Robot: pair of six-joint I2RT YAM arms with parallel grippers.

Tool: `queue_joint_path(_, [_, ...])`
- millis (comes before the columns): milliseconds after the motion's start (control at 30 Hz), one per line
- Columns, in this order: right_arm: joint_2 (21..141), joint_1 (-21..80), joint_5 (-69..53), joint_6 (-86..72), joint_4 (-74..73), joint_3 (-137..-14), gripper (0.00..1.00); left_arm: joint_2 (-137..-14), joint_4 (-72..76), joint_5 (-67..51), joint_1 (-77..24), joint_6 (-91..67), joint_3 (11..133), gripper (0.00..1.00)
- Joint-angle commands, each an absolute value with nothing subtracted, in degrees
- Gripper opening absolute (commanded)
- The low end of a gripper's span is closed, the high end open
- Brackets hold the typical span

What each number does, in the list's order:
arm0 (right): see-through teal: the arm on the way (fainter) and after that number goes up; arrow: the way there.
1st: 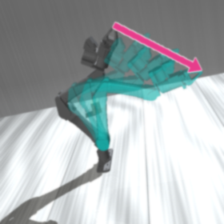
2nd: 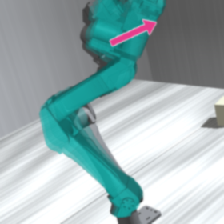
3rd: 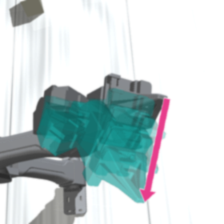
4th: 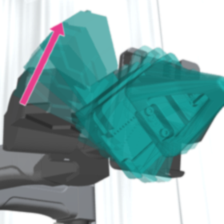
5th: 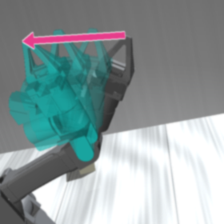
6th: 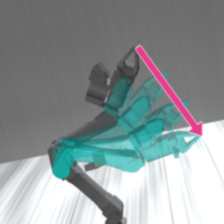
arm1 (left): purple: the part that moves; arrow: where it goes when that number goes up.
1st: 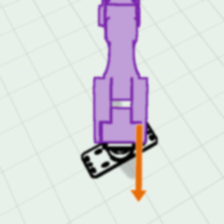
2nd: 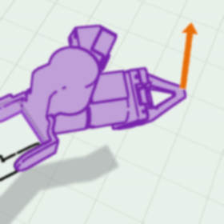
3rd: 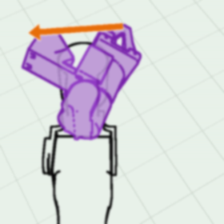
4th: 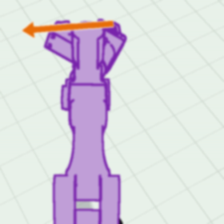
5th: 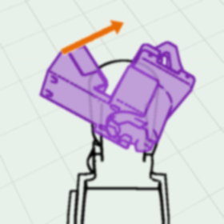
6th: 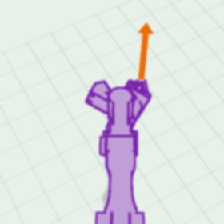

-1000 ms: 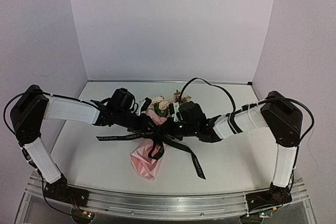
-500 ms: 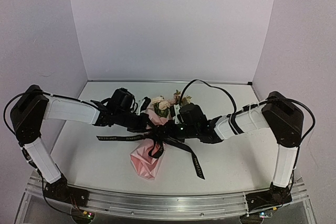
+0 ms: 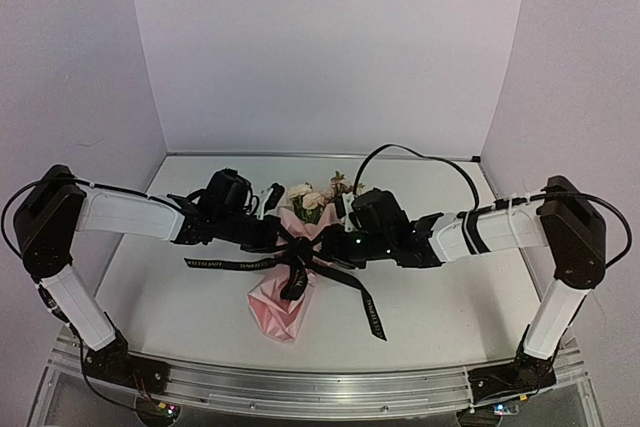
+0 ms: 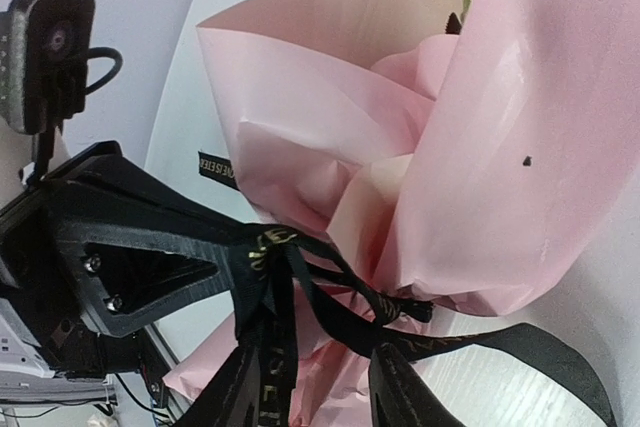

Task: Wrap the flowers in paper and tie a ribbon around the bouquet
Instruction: Cross the half-tied ribbon over the folded bouquet.

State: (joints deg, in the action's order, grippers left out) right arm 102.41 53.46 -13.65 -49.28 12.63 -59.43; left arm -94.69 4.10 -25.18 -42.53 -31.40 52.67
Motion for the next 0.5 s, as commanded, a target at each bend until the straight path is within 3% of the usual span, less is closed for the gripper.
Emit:
queue_joint_path(0, [101.5,53.8,-12.2,-50.0,9.3,-63.9,0.38,-92.3,5.6,-27.1,-43.4,-28.2,52.2,0.00])
queue_joint_path(467, [104.2,54.4,-14.0,-51.4,9.0,-66.8,0.29,-95.4,3.2,-28.9,-43.9,-25.8,54.8,0.00])
